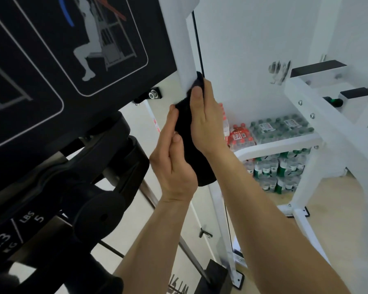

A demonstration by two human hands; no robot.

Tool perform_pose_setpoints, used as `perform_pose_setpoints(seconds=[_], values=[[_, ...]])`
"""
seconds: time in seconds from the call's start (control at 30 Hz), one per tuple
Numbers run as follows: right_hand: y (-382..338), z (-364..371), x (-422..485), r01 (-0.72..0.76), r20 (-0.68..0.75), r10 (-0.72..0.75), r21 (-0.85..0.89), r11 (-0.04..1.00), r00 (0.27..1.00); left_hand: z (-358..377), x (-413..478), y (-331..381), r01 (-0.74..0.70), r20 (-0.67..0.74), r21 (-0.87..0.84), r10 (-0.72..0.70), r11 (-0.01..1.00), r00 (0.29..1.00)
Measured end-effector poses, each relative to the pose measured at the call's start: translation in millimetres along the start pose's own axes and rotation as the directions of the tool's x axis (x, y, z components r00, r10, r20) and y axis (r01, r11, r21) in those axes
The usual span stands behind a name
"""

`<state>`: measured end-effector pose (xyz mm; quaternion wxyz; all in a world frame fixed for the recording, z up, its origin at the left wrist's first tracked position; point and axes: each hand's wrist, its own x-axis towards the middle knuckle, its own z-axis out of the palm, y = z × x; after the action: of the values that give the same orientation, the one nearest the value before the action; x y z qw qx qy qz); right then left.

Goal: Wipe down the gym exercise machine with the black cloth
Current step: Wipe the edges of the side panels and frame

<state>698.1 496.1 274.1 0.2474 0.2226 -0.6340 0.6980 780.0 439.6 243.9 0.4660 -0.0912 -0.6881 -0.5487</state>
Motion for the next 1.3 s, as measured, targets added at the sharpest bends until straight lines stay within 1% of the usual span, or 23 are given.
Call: perform_pose_setpoints(seconds=[0.07,0.17,0.23,0.33,0.43,0.53,0.67,0.8,0.93,1.1,1.2,1.3], values=[[17,4,-16,0.001,-0.052,-0.003,-0.045,0.999,0.999,-4,-4,-4,-0.001,0.018,0.027,0.001,1.000,1.000],[28,3,-29,-0.014,-0.065,0.009,-0.086,0.996,0.998,-9,-10,-7,0.077,0.019,0.017,-0.077,0.997,0.997],[18,3,-20,-0.017,-0.053,0.013,-0.075,0.997,0.998,-10,-10,-3,0.121,0.014,-0.022,-0.120,0.992,0.993],[-2,9,-1,0.028,-0.098,-0.039,-0.116,0.993,0.994,-7,-6,3,0.129,0.010,-0.067,-0.129,0.989,0.992],[-5,13,-3,0.057,-0.132,-0.079,-0.165,0.985,0.988,-7,-4,5,0.140,0.014,-0.026,-0.139,0.990,0.990],[1,13,-9,0.064,-0.121,-0.093,-0.222,0.973,0.988,-9,-6,-1,0.104,0.045,0.053,-0.107,0.993,0.993],[2,12,-8,0.071,-0.117,-0.099,-0.224,0.972,0.988,-4,-11,-12,0.014,0.111,0.073,-0.023,0.997,0.994],[13,11,-15,0.079,-0.133,-0.110,-0.217,0.973,0.985,2,-22,-26,-0.018,0.119,0.019,0.016,1.000,0.993],[33,8,-33,0.061,-0.134,-0.087,-0.191,0.980,0.987,3,-37,-41,-0.016,0.113,-0.008,0.017,1.000,0.993],[43,8,-40,0.036,-0.141,-0.065,-0.199,0.979,0.988,3,-43,-51,0.028,0.073,-0.099,-0.021,0.995,0.997],[39,8,-40,0.016,-0.153,-0.049,-0.210,0.978,0.987,6,-42,-49,0.059,0.053,-0.120,-0.052,0.991,0.997],[35,8,-44,-0.012,-0.158,-0.023,-0.213,0.977,0.987,2,-45,-43,0.127,0.028,-0.155,-0.124,0.980,0.992]])
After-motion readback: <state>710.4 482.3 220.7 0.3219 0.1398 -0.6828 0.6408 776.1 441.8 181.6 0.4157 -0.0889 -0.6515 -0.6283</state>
